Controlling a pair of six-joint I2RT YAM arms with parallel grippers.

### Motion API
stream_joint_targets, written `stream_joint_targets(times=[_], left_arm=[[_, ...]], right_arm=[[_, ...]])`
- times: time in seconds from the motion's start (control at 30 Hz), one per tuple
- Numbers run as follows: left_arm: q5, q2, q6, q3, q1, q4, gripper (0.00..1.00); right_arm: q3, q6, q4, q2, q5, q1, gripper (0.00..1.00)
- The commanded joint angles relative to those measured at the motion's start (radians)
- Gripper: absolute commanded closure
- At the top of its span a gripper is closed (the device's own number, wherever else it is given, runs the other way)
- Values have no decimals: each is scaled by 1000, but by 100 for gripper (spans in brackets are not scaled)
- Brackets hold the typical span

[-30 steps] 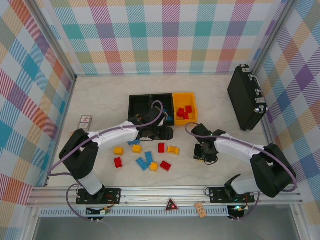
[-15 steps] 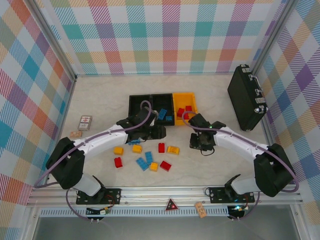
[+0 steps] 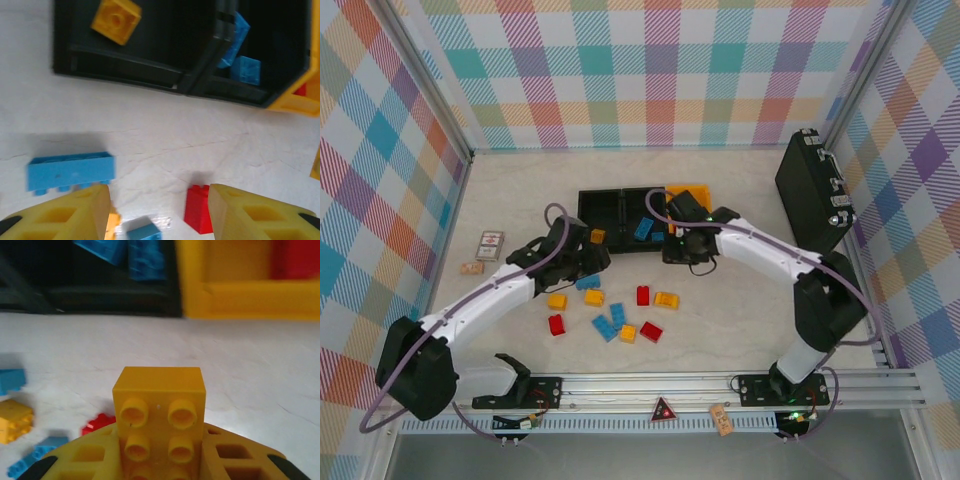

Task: Sort the legos into containers by color
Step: Place the lego in the container.

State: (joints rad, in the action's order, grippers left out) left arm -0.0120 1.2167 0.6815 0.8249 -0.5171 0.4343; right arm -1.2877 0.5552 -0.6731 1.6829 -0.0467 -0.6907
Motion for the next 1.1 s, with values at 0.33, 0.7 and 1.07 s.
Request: stream_joint_targets(times=[0.33,0.7,1.07], left_arm=[[-57,-201,45,-126,170,96,45],[-65,-234,40,-146,198,118,45],[-51,-254,45,-158,204,145,45]], right_arm=[[-441,-116,-77,323,90,-93,74],[-776,-144,-190,561,75,-100,71],[-956,-146,-258,675,53,-99,56]])
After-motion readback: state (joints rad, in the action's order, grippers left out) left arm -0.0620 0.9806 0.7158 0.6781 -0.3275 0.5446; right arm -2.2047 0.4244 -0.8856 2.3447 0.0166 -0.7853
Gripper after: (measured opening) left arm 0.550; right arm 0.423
